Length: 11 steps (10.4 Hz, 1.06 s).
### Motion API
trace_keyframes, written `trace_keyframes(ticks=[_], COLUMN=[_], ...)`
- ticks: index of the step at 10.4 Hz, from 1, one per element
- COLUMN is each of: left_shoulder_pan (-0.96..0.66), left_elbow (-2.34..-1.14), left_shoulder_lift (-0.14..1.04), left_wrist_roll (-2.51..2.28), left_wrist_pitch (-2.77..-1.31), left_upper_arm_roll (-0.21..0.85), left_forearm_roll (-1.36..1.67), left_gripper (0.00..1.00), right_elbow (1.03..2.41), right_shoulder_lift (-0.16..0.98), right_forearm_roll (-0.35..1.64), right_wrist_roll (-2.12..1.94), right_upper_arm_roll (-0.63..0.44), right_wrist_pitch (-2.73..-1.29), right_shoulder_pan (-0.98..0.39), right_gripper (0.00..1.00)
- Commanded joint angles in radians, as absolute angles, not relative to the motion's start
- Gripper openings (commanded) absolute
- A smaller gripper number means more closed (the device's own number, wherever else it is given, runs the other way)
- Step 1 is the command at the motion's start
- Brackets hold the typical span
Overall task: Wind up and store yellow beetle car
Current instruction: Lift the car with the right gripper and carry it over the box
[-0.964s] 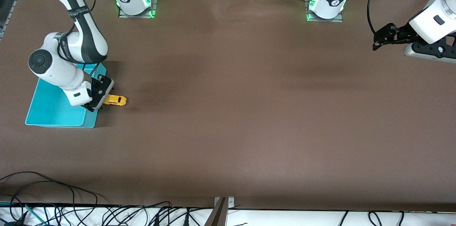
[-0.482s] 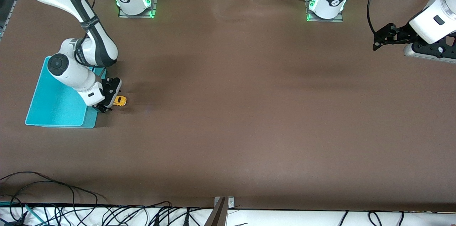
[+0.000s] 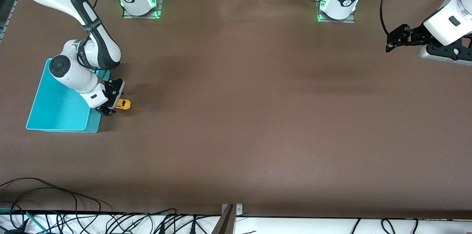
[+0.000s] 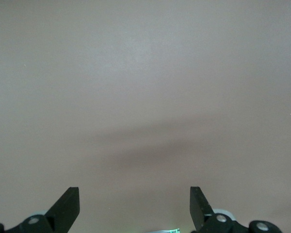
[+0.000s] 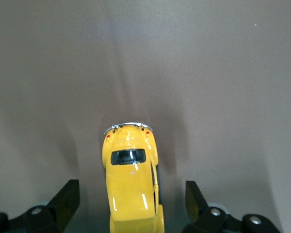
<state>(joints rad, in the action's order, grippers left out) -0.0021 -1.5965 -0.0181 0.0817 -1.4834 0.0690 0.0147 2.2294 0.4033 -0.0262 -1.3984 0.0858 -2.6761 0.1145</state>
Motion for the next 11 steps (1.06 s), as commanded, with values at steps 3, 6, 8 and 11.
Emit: trace_keyframes(ticks=[3, 6, 8, 11], left_shoulder_pan=[-0.006, -0.006, -0.006, -0.006], left_elbow=[-1.582, -1.582, -1.582, -1.582], left_shoulder_lift=[-0.012, -0.012, -0.012, -0.012], left_wrist_roll=[0.071, 0.071, 0.072, 0.072], left_wrist_pitch=[-1.473, -1.471, -1.471, -1.47], left_upper_arm_roll=[0.06, 0.06, 0.06, 0.06], left_forearm_roll=[0.043, 0.043, 0.043, 0.043], left_gripper=[1.0, 1.0, 1.0, 1.0], right_elbow=[2.252, 2.246, 2.23, 2.23], right_shoulder_lift=[0.394, 0.326, 0.247, 0.132], right_forearm_roll=[-0.018, -0.018, -0.015, -0.014], right_wrist_roll=[-1.459, -1.508, -1.497, -1.503], right_upper_arm_roll=[0.103, 0.13, 0.191, 0.227], right_wrist_pitch=[-2.7, -2.619, -2.513, -2.377], right_shoulder_pan=[0.135, 0.14, 0.14, 0.14], right_gripper=[0.2, 0.0, 0.0, 0.0])
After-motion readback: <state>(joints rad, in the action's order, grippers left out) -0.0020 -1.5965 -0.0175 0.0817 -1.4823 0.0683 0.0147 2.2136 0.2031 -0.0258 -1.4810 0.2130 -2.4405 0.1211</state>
